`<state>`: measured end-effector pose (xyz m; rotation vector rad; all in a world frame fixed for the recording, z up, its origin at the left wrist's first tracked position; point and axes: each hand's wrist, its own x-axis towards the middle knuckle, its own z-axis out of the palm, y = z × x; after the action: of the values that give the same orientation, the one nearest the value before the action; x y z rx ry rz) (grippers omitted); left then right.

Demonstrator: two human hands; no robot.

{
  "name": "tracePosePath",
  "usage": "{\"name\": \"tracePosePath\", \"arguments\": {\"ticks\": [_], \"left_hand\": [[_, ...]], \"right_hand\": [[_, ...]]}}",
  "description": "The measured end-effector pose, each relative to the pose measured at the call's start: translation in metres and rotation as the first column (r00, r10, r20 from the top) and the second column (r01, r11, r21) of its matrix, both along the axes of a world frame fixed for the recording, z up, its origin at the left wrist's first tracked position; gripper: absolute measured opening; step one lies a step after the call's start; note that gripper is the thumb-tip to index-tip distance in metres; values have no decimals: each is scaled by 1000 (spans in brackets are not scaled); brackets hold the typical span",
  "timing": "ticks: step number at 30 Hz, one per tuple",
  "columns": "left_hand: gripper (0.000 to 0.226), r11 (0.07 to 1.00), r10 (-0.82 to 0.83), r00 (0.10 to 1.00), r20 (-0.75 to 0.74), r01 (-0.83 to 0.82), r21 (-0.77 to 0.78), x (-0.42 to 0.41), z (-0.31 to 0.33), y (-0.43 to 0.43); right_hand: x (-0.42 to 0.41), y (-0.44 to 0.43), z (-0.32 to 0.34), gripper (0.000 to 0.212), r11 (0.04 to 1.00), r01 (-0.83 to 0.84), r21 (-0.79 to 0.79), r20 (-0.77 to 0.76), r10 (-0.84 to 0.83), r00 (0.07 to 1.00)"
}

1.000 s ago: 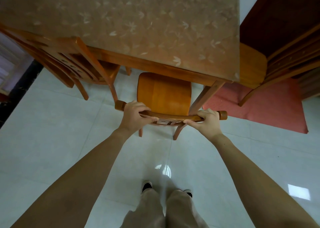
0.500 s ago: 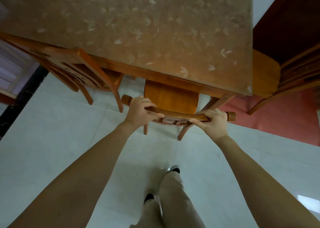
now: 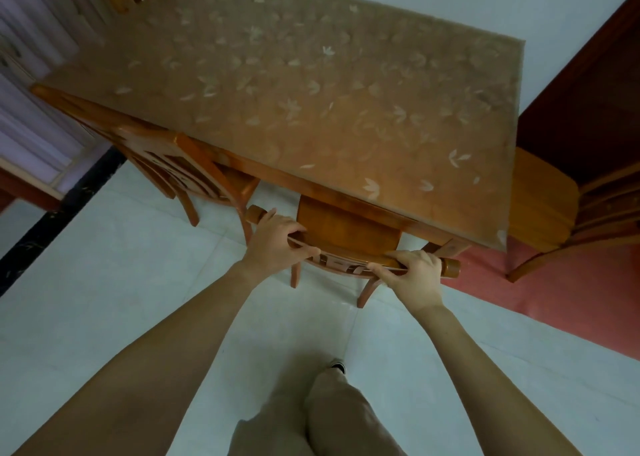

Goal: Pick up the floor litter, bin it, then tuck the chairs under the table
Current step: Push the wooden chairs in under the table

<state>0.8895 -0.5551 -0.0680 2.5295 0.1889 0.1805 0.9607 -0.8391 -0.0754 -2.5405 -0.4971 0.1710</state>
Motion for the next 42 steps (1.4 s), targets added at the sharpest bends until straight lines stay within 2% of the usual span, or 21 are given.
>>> {"name": "tracePosePath", "arguments": {"ticks": [2,4,7,10,12,15,23,38,42], "left_hand": [[51,998,29,999,19,-28,-60,-6,0,-7],[46,993,13,999,29,-10,-117,-7,0,-12],[43,990,-34,999,30,38,-137,-5,-1,-17],[34,981,-15,998,64,27,-192,0,-8,-16],[30,973,-4,997,80,22,-230,3,-13,-14],[31,961,17,994,105,13,-275,7,-15,-14],[31,937,-18,997,81,45,-346,33,-10,4],[27,924,-60,998,32,67,-375,89,-3,39],[33,924,-65,997,43,77,-374,102,-3,47]], "right_hand": [[-6,5,4,37,993,-56,109,-6,57,998],[-12,11,5,26,973,-91,213,-44,102,994],[-12,12,4,22,955,-62,289,-87,91,992],[-9,12,10,20,939,23,344,-222,58,973],[-8,13,11,18,926,27,377,-248,72,966],[-8,13,10,19,918,-2,396,-208,92,974],[6,33,19,26,884,35,466,-229,83,970],[52,65,20,24,874,130,468,-311,25,950],[60,73,21,26,879,135,457,-304,12,953]]}}
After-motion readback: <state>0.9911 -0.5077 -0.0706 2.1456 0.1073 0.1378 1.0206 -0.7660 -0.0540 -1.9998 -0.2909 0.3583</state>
